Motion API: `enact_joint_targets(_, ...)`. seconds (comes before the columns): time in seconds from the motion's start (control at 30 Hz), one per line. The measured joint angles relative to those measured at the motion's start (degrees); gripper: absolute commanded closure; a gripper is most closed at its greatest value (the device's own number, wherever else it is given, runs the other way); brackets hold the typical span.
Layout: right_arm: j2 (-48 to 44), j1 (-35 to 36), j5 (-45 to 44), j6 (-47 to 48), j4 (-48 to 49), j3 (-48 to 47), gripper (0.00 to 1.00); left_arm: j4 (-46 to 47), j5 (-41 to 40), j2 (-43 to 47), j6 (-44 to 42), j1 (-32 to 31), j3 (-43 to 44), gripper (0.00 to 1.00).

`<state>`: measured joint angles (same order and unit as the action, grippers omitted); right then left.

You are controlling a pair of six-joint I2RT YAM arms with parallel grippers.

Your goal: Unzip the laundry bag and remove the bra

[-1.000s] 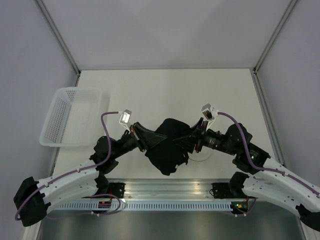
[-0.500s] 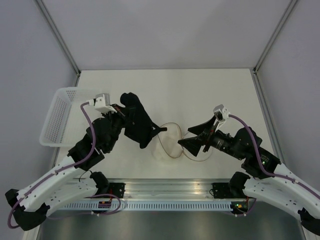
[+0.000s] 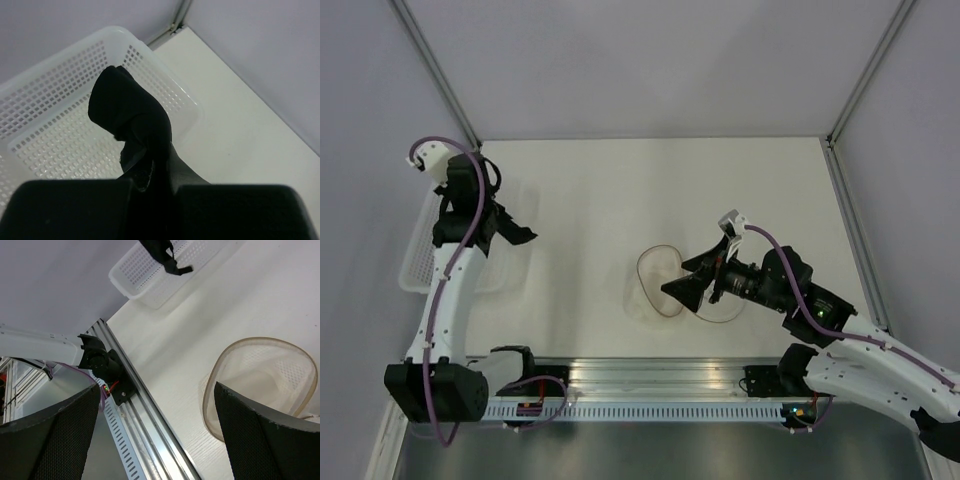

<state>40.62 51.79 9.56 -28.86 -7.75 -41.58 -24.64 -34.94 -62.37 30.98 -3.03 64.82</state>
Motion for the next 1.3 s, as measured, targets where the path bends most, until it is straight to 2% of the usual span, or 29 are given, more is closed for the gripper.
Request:
enact_joint_targets(0.17,2.75,0.0,2.12,-0.17,1.44,0.55,0.02,-1.03,3.43,-8.81,0.07,11.17,7.52,0.98)
enact_joint_targets(0.33,4.26,0.0,2.91,-0.2,1.99,0.72,0.02,-0.92,3.65,-13.7,0.44,17.07,10.88,0.98)
enact_joint_targets(0.6,4.63,0.0,3.67,0.11,2.14,1.29,0.02,0.28,2.32,-23.82,0.72,17.79,11.02,0.98)
enact_joint_targets(0.77,3.41,0.0,3.61,0.17,2.08,2.56,0.02,2.25,2.36,-27.47,0.85,18.23,4.57,0.98)
enact_joint_targets(1.1,2.58,0.0,3.56,0.2,2.1,4.81,0.02,4.81,5.11,-27.3,2.93,21.46,-2.91,0.97)
enact_joint_targets(1.13,2.47,0.0,3.61,0.2,2.1,4.94,0.02,5.35,5.68,-26.27,3.23,21.86,-3.87,0.88)
enact_joint_targets(1.17,2.45,0.0,3.61,0.2,2.14,5.03,0.02,5.46,6.21,-25.05,3.58,22.27,-4.83,0.59)
enact_joint_targets(1.2,2.45,0.0,3.65,0.2,2.14,5.07,0.02,5.46,6.62,-23.58,4.04,22.6,-5.95,0.45)
enact_joint_targets(1.23,2.47,0.0,3.69,0.2,2.16,5.09,0.02,5.01,6.78,-21.99,5.38,22.84,-7.06,0.27)
enact_joint_targets(1.3,2.67,0.0,3.76,0.22,2.38,5.14,0.02,2.95,6.73,-18.88,8.22,22.99,-8.98,0.19)
